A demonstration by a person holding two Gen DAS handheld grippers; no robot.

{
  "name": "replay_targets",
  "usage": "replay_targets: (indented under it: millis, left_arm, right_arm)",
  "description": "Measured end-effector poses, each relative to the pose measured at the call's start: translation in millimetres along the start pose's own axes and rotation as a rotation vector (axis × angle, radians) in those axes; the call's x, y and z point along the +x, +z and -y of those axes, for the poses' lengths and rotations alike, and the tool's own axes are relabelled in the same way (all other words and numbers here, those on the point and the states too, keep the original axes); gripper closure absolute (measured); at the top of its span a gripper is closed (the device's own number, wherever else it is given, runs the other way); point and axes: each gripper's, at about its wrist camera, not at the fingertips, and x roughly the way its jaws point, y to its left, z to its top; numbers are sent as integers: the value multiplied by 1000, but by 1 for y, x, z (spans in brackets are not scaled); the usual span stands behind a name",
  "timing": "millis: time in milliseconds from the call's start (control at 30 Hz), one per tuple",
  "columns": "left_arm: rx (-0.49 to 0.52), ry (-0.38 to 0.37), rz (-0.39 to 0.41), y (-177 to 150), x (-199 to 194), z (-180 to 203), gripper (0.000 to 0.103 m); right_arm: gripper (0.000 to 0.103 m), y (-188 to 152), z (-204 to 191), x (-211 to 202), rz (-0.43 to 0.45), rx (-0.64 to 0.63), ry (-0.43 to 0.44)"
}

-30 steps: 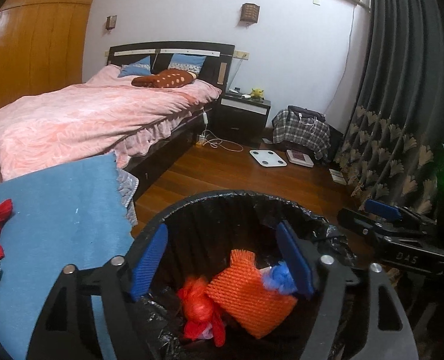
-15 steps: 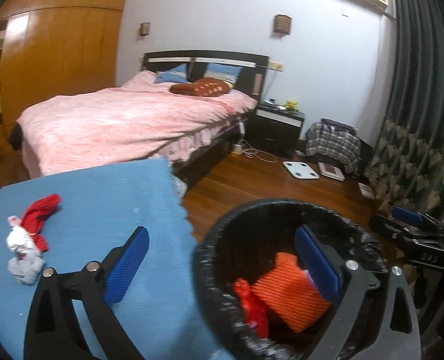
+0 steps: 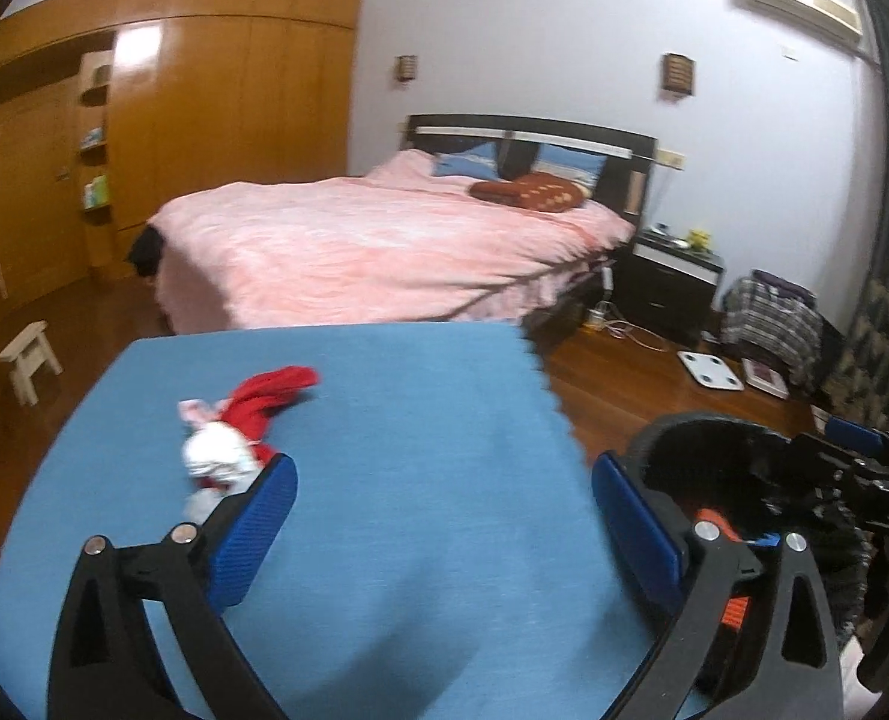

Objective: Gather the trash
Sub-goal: 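Move both tools back over the bed toward the tissue and sock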

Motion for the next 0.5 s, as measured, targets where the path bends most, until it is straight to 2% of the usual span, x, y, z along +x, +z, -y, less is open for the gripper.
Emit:
replay_targets:
  millis: [233, 500]
  left_arm:
    - [-47, 114, -3, -8, -2, -59, 6]
    - [-101, 190, -30, -18, 18, -108, 6]
  right_arm:
    - [6, 9, -46, 26, -10, -47, 65]
    - [6, 24, -98, 70, -27, -102, 122]
